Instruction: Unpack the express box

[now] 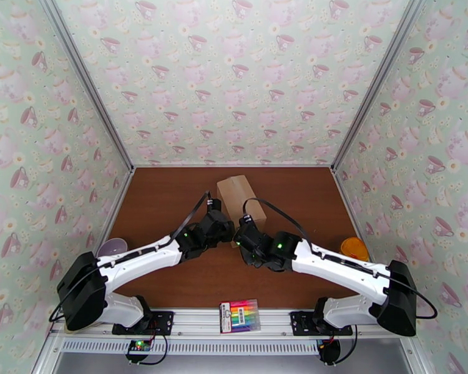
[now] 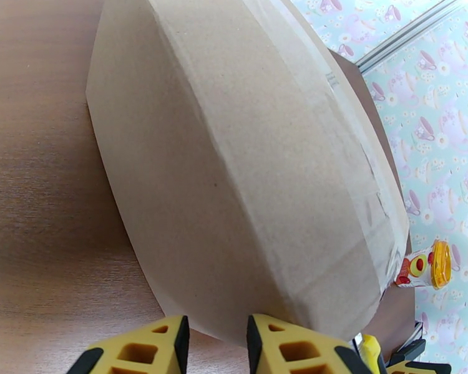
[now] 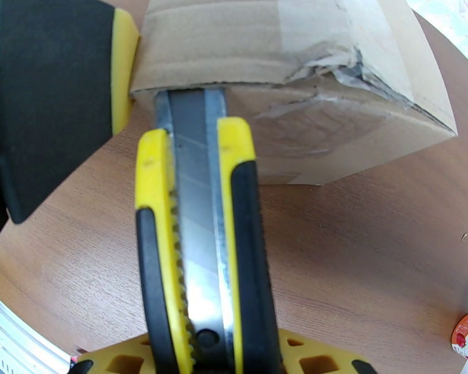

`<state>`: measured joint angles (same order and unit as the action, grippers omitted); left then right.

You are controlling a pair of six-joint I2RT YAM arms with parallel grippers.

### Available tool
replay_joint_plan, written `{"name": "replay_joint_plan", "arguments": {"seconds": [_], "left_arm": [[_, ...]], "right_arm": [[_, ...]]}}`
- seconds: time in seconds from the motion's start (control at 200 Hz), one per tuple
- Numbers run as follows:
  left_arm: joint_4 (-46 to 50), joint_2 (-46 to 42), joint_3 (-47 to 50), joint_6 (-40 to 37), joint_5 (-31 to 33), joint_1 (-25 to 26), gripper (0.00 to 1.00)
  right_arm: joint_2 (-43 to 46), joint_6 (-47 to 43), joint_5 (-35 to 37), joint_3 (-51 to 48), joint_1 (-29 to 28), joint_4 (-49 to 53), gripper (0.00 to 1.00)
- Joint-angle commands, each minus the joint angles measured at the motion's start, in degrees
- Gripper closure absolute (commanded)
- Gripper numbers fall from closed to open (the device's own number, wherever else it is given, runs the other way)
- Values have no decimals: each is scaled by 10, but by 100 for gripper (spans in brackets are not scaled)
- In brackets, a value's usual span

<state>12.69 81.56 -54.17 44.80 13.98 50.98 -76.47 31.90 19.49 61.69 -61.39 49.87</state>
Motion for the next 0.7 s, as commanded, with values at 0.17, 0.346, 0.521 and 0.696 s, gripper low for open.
{"name": "replay_joint_plan", "arguments": {"seconds": [0.17,0.346,0.521,0.696], "left_arm": [[46,-65,-19,-34,-16,-19,65],[70,-87,-23,-55,-23,-58,64],[54,-50,-76,-95,-36,-88,61],[19,19,-136,-120,-60,-112,60]], "right_arm": [[-15,4,-7,20,-11,-29,100],[-10,21,-5,10,-11,-43,100],[-4,14,-6,11,-11,-46,100],[2,10,-5,10,-11,-47,100]]}}
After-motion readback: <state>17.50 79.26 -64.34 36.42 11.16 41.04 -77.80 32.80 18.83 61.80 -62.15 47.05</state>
